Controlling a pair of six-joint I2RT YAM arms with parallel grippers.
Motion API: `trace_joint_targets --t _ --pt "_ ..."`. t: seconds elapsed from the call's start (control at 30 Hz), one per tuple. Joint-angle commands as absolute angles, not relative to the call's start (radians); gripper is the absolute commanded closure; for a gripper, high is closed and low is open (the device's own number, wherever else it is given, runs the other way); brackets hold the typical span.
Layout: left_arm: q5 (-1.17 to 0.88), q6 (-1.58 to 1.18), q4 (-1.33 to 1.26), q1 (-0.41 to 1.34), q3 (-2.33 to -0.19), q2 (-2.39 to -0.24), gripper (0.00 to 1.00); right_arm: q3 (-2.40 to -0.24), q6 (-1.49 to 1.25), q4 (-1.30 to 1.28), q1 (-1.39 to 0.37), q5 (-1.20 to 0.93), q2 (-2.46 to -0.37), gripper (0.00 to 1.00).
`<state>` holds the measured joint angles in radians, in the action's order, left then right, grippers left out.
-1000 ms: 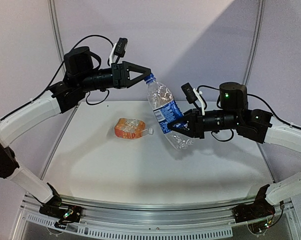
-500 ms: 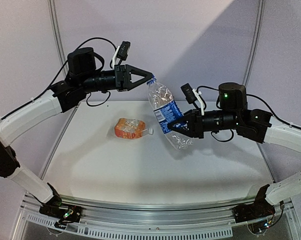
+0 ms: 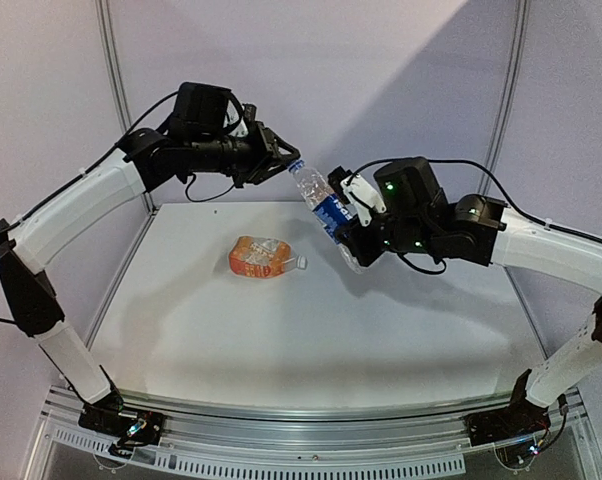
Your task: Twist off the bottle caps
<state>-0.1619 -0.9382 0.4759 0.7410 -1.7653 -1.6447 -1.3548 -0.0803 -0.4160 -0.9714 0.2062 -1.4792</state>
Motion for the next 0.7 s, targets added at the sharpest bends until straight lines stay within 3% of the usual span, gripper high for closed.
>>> trace_joint_targets --t 0.0,0.37,0.67 --pt "-0.134 -1.079 0.784 0.820 -1.934 -1.742 0.79 -1.424 0.017 -0.500 -0.995 0.557 -1.555 1.00" --pt "-0.158 -1.129 0.786 0.839 -2.020 -1.790 0.51 -1.376 0.060 -0.512 -1.003 0.597 -1.543 1.00" --pt "-0.093 -1.044 0.660 0.838 -1.925 -1.663 0.13 -1.308 0.012 -0.502 -1.004 0.578 -1.495 1.00"
